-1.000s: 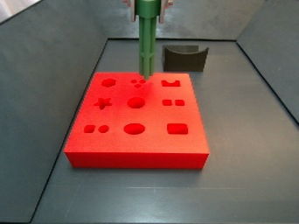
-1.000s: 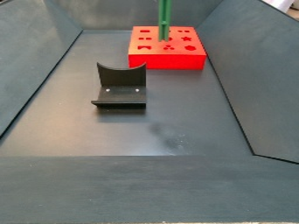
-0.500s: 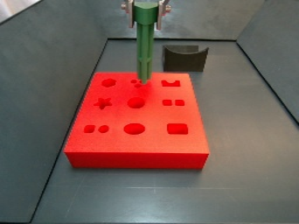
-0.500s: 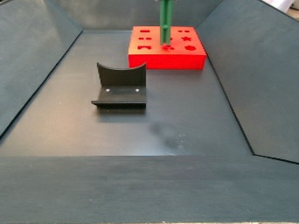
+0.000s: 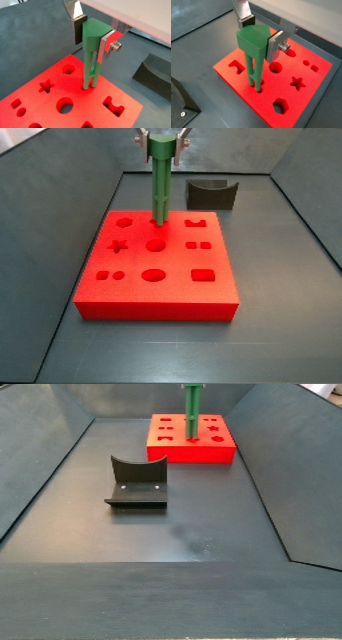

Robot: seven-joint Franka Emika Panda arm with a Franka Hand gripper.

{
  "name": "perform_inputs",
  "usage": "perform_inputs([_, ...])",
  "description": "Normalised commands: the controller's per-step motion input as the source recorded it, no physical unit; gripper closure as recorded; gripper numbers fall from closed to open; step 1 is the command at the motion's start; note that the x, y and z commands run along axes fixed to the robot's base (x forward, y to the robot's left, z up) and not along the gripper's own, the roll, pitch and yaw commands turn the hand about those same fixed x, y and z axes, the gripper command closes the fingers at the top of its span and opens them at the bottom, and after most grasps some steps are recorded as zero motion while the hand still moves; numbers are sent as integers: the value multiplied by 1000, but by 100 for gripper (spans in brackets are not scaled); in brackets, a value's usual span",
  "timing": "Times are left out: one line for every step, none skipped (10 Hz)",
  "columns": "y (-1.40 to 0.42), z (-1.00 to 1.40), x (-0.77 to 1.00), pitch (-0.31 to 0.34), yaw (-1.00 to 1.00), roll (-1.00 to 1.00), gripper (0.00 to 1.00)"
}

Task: Pick up the 3 prong object. Move up. Move to above the board. Insert the 3 prong object.
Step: Insert the 3 prong object.

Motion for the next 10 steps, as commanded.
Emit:
perform_inputs([0, -74, -83, -30, -26, 24, 100])
perform_inputs([0, -57, -54, -26, -26, 7, 100])
perform_inputs([0, 0, 0, 0, -34, 0, 100])
perform_inputs([0, 0, 9, 0, -46, 0, 100])
perform_inputs([0, 0, 9, 0, -37, 0, 100])
perform_inputs([0, 0, 0, 0, -31, 0, 100])
perform_inputs([0, 0, 0, 0, -31, 0, 100])
perform_inputs([0, 0, 0, 0, -34, 1, 100])
perform_inputs([-11, 0, 0, 0, -34, 9, 100])
perform_inputs([-31, 0, 0, 0, -31, 19, 100])
